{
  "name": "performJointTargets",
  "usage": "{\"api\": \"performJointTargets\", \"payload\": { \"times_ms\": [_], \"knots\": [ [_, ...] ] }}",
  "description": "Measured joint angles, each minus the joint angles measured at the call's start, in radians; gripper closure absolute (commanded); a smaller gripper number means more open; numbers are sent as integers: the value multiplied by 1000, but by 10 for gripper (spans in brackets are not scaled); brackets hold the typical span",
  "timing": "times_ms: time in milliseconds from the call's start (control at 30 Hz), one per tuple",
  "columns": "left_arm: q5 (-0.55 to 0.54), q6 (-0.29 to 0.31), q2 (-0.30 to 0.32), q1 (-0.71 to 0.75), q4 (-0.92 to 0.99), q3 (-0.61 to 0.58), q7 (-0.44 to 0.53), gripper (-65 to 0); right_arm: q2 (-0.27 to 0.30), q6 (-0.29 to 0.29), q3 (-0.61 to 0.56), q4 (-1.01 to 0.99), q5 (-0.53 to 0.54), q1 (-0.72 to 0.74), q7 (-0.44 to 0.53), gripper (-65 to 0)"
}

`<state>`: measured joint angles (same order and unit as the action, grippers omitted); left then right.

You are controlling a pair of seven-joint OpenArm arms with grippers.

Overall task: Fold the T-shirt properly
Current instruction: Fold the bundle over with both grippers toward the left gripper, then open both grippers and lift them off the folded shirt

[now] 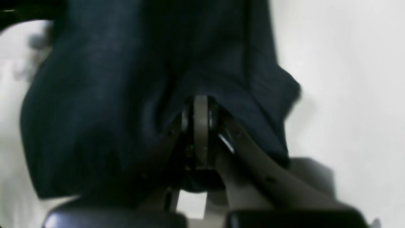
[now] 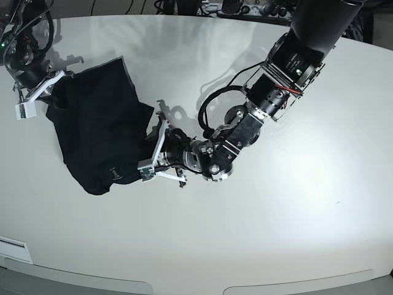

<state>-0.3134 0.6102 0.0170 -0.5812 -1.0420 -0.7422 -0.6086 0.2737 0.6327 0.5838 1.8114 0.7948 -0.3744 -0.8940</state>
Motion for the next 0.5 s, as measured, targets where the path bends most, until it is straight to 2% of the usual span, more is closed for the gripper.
{"api": "performJointTargets", "payload": {
  "times_ms": [133,300,400,500],
  "knots": [
    [53,-27,-3,-9,51,-50,132,0,-14,0,0,0,9,-61,4,0],
    [78,-51,-5,-25,61,-55,152,0,-39,24,0,0,82,-119,4,0],
    [95,-57,-6,-59,61,-56,107,0,-55,31,2,3,76,-124,4,0],
    [83,-68,-2,-105,63,-52,-18,0,-55,32,41,50,61,-124,7,0]
  ]
}}
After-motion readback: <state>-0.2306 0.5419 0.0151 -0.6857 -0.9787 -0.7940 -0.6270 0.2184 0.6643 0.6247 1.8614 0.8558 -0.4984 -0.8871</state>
